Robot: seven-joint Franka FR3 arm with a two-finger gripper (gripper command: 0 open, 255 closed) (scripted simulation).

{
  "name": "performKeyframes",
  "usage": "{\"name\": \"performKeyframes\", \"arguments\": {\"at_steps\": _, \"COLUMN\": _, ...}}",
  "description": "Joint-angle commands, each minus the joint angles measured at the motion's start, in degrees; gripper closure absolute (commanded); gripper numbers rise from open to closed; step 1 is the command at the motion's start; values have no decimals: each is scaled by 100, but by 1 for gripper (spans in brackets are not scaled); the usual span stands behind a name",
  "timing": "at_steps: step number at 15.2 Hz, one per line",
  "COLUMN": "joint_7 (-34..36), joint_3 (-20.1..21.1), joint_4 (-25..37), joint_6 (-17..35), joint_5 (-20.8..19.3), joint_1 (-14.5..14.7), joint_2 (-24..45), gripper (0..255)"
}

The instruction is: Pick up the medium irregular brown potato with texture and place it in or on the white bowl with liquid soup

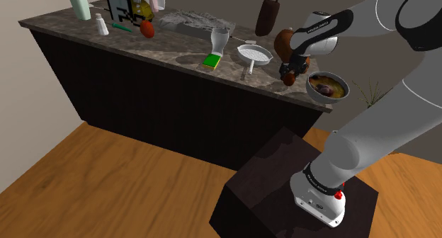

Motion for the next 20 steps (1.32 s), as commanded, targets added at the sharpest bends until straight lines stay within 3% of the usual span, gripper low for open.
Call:
{"name": "performKeyframes", "arguments": {"at_steps": 1, "joint_7": 16, "joint_3": 6, "joint_4": 48, "joint_6": -126, "joint_5": -27, "joint_1": 1, "joint_2": -82, "gripper": 255}}
{"name": "performKeyframes", "arguments": {"at_steps": 20, "joint_7": 69, "joint_3": 110, "joint_4": 894, "joint_6": -1634, "joint_5": -173, "joint_1": 19, "joint_2": -767, "gripper": 255}}
